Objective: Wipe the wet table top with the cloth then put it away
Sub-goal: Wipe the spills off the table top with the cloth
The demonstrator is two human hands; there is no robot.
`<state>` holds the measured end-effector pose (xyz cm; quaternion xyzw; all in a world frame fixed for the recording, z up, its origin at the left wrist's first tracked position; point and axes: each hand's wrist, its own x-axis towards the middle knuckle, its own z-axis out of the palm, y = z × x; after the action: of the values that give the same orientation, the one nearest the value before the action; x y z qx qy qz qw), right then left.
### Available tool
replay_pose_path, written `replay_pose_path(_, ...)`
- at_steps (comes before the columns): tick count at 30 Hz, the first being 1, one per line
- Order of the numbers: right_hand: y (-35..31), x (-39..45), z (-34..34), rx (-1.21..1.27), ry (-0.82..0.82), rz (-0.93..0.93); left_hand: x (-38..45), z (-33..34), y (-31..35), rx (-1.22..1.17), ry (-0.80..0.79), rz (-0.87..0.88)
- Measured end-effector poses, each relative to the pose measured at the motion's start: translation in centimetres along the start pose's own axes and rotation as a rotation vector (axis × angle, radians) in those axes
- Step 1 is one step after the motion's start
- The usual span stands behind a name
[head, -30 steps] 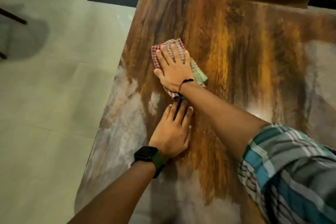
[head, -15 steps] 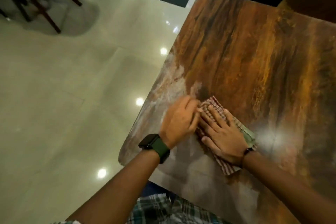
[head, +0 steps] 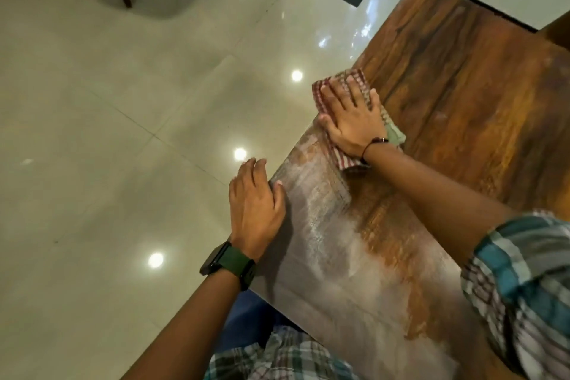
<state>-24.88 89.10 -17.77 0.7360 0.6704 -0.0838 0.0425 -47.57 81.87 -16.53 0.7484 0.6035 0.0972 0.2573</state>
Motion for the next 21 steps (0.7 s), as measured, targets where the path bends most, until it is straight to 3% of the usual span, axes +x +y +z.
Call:
replay_pose_path(6, 0.0, 3.5, -1.1, 0.032, 0.059, 0.026, -4.6, -0.7, -3.4, -0.014, 0.029, -0.020)
replay_pose_path(11, -5.1, -1.1, -0.5, -0.079, -0.002, -0.175, -6.8, -0.3, -3.9, -0.155, 0.098, -0.071)
replay_pose_path(17, -13.7, -10.2, 1.3, -0.031, -0.060, -0.349, -7.7, 0.1, -1.9, -0.293, 0.195, -0.034)
replay_pose_path(21, -14.4, -12.0, 2.4, -0.120, -0.052, -0.452, -7.3, 0.6, -1.4, -0.278, 0.194, -0.015)
